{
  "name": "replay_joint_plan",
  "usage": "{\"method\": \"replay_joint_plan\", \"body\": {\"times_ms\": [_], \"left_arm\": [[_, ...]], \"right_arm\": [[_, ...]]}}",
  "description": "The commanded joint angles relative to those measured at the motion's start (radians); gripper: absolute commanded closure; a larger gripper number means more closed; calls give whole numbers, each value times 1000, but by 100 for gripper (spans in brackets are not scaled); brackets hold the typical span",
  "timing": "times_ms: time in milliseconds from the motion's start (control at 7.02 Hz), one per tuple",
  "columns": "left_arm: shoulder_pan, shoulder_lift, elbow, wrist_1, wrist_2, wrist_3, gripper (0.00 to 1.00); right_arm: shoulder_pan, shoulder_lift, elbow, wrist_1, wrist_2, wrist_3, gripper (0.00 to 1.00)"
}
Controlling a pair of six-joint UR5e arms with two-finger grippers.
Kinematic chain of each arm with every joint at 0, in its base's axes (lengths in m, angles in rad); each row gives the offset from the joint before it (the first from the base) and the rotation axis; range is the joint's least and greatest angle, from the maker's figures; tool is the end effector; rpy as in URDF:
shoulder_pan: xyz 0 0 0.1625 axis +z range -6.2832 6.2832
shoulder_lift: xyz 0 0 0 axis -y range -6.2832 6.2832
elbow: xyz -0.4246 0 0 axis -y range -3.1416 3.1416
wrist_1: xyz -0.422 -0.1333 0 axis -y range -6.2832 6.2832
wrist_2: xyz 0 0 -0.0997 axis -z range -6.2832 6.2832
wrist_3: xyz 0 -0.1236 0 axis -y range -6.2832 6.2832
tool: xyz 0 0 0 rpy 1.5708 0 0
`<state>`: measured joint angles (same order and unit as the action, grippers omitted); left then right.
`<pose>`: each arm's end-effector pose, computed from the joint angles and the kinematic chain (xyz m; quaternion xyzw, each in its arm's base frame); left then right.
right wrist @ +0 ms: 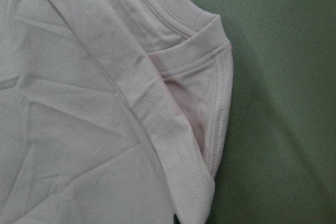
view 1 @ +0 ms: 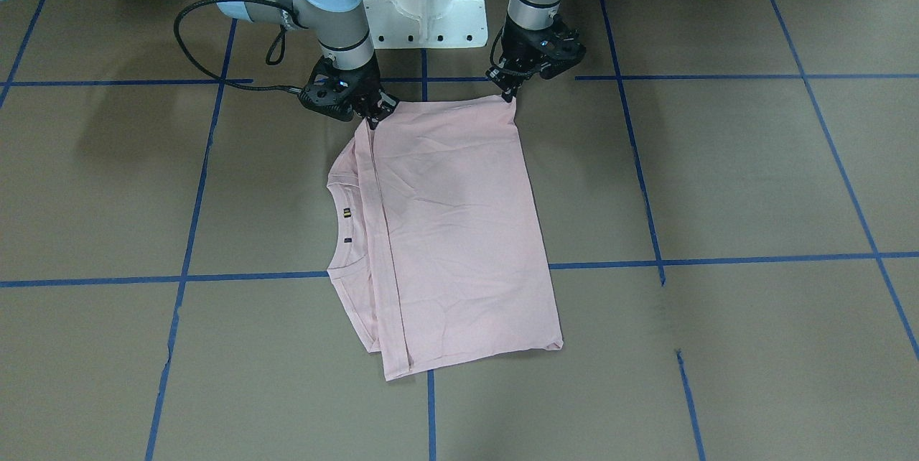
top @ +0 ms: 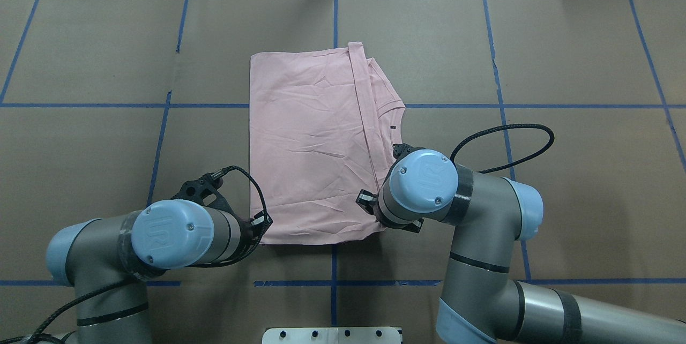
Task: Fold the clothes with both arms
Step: 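Lift the near edge with both grippers and fold it toward the far edge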
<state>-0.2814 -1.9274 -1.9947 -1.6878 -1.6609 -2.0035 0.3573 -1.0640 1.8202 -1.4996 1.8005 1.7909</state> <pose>0.5487 -0.2858 0.2623 -0.0732 0.4291 -0.2963 0.8501 -0.5901 -0.3325 0.2522 -0.0773 -0.4056 0.2148 0.8851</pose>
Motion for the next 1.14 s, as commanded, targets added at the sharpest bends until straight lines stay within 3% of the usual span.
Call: {"method": "replay_joint_plan", "body": {"times_ms": [0,285,712,997], "left_arm": [[52,21,-87,38,1,-1,100],[102,22,-168,121,1,-1,100],[88,-20,-175,146,-2,47,100],[-101,-82,-95,123,-26,118,100]], "right_arm": [[-46,-49,103,-2,0,2,100],[-90,-63,175,-10,3,4,100],[-30,-59,154,4,-3,-8,100],[76,-47,136,10,2,-36,100]]}}
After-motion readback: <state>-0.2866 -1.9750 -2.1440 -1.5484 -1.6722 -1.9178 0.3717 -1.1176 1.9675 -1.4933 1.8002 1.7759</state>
